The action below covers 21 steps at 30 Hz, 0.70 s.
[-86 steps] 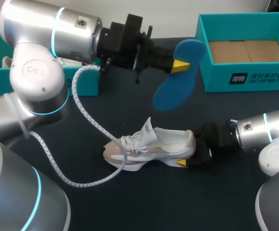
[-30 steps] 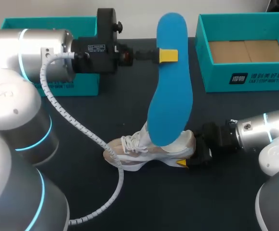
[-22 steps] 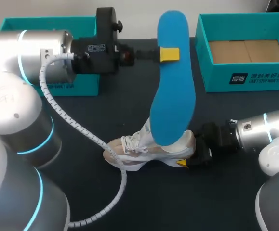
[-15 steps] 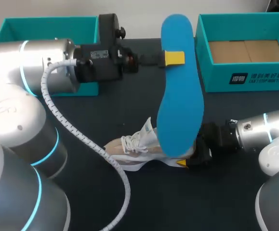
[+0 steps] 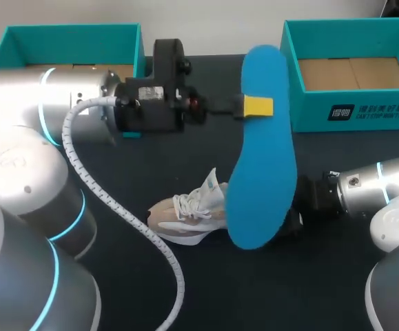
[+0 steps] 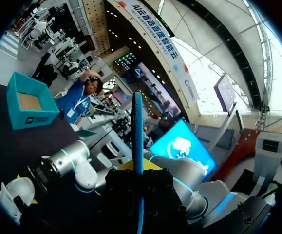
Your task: Take the shoe out of the shoebox, open the shoe tongue, remove and reinsert the insole, then place the shoe into the shoebox
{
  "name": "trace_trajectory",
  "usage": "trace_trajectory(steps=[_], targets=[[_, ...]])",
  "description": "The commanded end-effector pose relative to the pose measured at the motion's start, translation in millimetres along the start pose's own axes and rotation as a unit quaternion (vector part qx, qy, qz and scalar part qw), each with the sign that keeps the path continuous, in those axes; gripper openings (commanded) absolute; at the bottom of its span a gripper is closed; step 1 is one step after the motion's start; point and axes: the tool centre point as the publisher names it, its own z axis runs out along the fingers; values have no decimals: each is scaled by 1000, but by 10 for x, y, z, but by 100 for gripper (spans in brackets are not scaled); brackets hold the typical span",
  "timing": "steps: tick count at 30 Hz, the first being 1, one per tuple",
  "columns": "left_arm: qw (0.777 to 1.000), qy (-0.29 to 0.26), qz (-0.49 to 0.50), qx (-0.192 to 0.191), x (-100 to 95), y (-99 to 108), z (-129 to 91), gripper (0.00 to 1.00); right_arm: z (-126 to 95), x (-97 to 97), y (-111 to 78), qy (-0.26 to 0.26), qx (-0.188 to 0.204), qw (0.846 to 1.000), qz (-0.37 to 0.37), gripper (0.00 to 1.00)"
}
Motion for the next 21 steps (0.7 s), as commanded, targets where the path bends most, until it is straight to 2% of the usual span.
trace_trajectory(steps=[1, 21], targets=[[1000, 0, -4, -1, 32, 13, -108, 0, 28, 15, -12, -1, 1, 1000, 0, 0], [1000, 0, -6, -7, 58, 19, -97, 0, 28, 15, -12, -1, 1, 1000, 0, 0]])
